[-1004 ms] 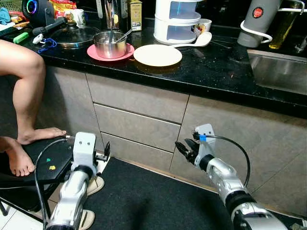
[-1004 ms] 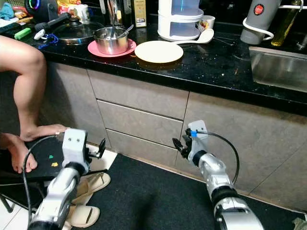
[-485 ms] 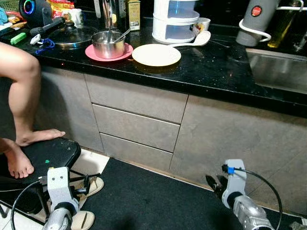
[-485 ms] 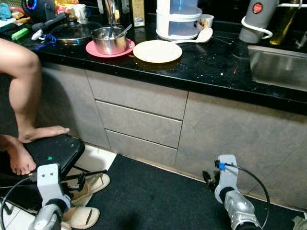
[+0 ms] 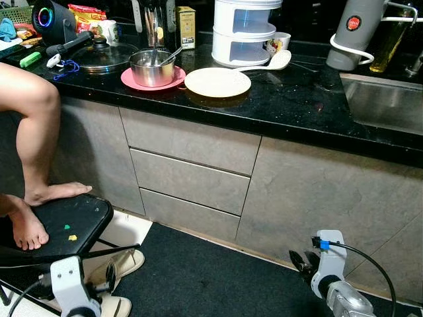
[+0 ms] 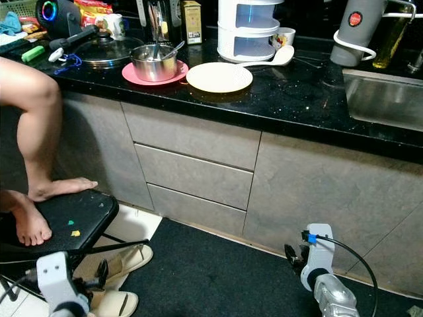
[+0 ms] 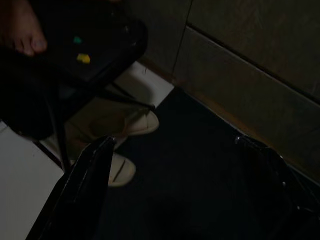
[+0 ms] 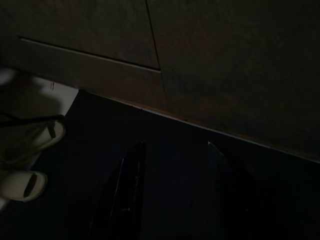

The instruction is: Kitchen organization

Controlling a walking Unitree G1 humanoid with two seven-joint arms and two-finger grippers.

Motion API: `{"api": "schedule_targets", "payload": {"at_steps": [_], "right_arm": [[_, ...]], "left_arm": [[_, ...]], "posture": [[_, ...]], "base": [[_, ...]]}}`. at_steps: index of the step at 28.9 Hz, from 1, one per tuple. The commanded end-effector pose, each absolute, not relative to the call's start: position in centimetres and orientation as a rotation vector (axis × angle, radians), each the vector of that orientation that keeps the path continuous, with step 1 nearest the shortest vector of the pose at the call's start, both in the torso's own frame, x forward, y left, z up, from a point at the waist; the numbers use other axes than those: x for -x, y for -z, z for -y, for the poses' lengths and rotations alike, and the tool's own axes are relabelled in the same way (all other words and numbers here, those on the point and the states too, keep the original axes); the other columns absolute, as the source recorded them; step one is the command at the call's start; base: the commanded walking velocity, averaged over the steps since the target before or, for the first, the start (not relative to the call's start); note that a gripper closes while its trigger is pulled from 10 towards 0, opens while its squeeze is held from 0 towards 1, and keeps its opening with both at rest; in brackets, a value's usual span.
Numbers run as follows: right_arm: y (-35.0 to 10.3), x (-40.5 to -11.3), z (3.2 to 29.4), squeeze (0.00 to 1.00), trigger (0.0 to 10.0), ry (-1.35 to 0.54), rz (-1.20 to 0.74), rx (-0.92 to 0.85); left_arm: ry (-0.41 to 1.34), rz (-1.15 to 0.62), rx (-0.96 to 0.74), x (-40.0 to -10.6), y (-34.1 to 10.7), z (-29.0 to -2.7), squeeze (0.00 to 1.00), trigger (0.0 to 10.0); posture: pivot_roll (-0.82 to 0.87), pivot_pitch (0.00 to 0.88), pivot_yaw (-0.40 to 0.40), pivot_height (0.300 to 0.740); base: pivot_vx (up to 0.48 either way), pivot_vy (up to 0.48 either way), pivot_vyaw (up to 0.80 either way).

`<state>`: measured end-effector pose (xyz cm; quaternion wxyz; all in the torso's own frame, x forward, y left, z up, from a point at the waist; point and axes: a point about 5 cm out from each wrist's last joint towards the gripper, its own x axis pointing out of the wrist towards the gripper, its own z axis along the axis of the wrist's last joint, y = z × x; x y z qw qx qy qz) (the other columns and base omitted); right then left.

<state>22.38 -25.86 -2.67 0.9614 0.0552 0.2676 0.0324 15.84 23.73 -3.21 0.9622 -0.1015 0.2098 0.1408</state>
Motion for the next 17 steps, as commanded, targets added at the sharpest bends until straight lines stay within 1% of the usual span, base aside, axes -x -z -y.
{"api": "schedule_targets", "payload": {"at_steps": [1, 2, 4, 6, 7, 9, 10, 13, 15, 17], "right_arm": [[1.7, -23.3, 26.1, 0.0, 10.0, -0.073, -0.486, -0.132], [1.7, -23.3, 26.1, 0.0, 10.0, -0.073, -0.486, -0.132], [-0.2, -25.1, 25.7, 0.0, 10.0, -0.155, -0.385, -0.186], [-0.7, -25.5, 25.5, 0.0, 10.0, -0.184, -0.36, -0.195], [-2.5, -26.6, 24.7, 0.0, 10.0, -0.31, -0.292, -0.235], [-5.4, -27.5, 22.9, 0.0, 10.0, -0.544, -0.206, -0.341], [-5.4, -27.5, 22.9, 0.0, 10.0, -0.544, -0.206, -0.341], [-8.4, -27.2, 21.1, 0.0, 10.0, -0.812, -0.151, -0.433], [-10.5, -26.4, 19.4, 0.0, 10.0, -1.009, -0.127, -0.487], [-11.8, -26.1, 18.2, 0.0, 10.0, -1.101, -0.098, -0.516]], "left_arm": [[-0.296, -0.421, 0.229, -15.5, 3.3, -23.8, 0.0, 10.0], [-0.296, -0.421, 0.229, -15.5, 3.3, -23.8, 0.0, 10.0], [-0.28, -0.4, 0.239, -15.6, 3.2, -23.7, 0.0, 10.0], [-0.272, -0.394, 0.238, -15.6, 3.2, -23.7, 0.0, 10.0], [-0.259, -0.389, 0.246, -15.6, 3.1, -23.7, 0.0, 10.0], [-0.247, -0.385, 0.247, -15.8, 3.1, -23.7, 0.0, 10.0], [-0.247, -0.385, 0.247, -15.8, 3.1, -23.7, 0.0, 10.0], [-0.237, -0.389, 0.247, -15.8, 3.1, -23.7, 0.0, 10.0], [-0.233, -0.389, 0.249, -15.8, 3.1, -23.7, 0.0, 10.0], [-0.23, -0.392, 0.25, -15.9, 3.2, -23.7, 0.0, 10.0]], "posture": [[0.01, 0.0, -0.053, 0.732], [0.01, 0.0, -0.053, 0.732], [0.01, 0.0, -0.053, 0.732], [0.01, 0.0, -0.052, 0.732], [0.01, 0.0, -0.049, 0.732], [0.01, 0.0, -0.047, 0.732], [0.01, 0.0, -0.047, 0.732], [0.01, 0.0, -0.048, 0.732], [0.02, 0.0, -0.05, 0.732], [0.02, 0.0, -0.05, 0.732]], "base": [[0.0, 0.0, 0.0], [0.0, 0.0, 0.0], [0.0, 0.0, 0.0], [0.0, 0.0, 0.0], [0.244, 0.0, 0.0], [0.277, 0.0, 0.0], [0.277, 0.0, 0.0], [0.281, 0.0, 0.0], [0.289, 0.0, 0.0], [0.306, 0.0, 0.0]]}}
